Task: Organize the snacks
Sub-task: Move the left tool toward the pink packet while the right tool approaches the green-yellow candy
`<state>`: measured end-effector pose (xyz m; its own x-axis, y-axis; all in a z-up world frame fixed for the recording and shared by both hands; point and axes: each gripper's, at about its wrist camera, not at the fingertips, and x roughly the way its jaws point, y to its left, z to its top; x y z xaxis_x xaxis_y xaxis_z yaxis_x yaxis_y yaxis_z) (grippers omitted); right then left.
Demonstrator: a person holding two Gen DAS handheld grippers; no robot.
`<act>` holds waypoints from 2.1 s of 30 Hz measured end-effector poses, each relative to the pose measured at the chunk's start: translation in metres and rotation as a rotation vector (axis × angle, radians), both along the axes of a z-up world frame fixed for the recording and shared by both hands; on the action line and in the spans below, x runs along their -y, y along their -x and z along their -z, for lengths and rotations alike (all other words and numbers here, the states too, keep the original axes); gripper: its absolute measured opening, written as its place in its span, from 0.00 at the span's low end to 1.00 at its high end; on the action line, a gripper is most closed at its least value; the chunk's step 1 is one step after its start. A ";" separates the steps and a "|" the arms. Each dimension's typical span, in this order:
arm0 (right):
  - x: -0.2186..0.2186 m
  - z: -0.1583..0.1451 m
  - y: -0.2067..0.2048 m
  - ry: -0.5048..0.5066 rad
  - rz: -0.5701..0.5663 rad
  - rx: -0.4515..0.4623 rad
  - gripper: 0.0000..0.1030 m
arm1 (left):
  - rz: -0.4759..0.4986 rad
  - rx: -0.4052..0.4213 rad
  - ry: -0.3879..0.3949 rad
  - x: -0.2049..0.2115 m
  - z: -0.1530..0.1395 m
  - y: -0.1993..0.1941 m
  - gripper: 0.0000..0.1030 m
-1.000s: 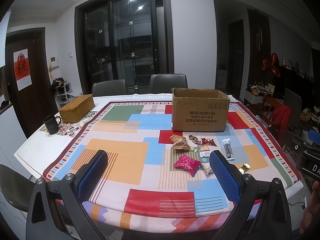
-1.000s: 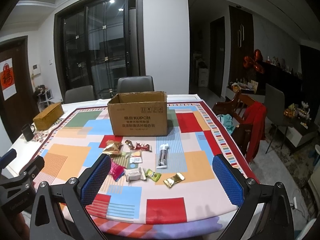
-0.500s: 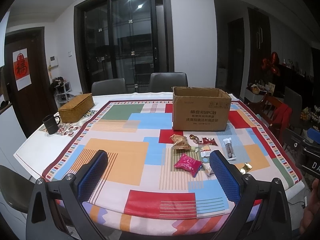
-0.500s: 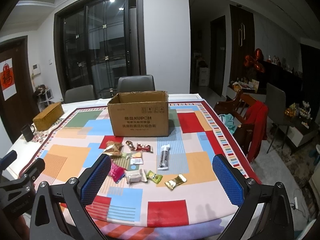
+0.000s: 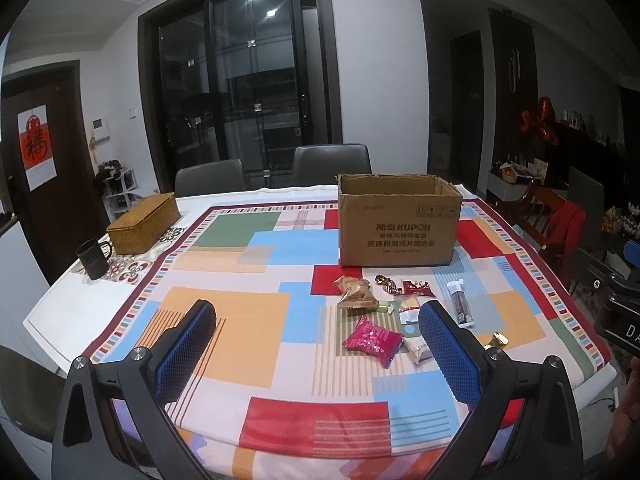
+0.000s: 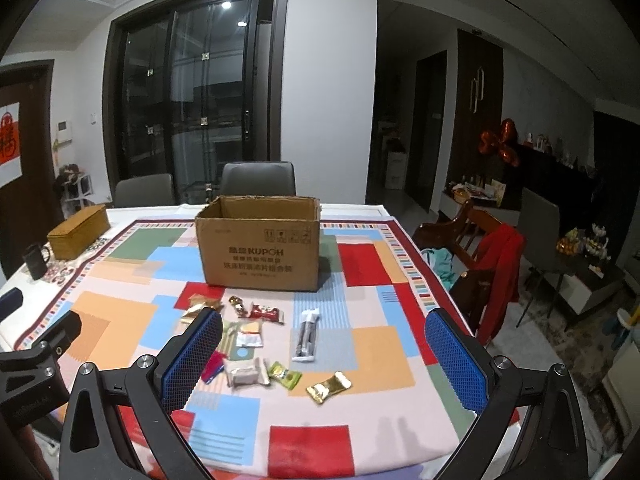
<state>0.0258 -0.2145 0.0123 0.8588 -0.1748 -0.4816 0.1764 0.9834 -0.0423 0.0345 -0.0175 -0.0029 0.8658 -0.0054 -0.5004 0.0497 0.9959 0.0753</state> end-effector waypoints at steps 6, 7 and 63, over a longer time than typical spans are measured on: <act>0.011 0.015 -0.023 -0.022 0.008 -0.057 1.00 | 0.030 -0.010 -0.029 0.013 0.010 -0.021 1.00; 0.013 0.019 -0.026 -0.026 0.010 -0.069 1.00 | 0.033 -0.014 -0.034 0.014 0.012 -0.024 1.00; 0.001 0.167 -0.122 -0.021 -0.091 -0.442 0.68 | 0.223 -0.297 -0.161 0.054 0.163 -0.135 0.89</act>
<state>0.1480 -0.2156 -0.1542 0.5815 -0.0944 -0.8081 0.0591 0.9955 -0.0738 0.1693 -0.0718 -0.1662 0.6697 -0.0783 -0.7385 0.3067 0.9348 0.1790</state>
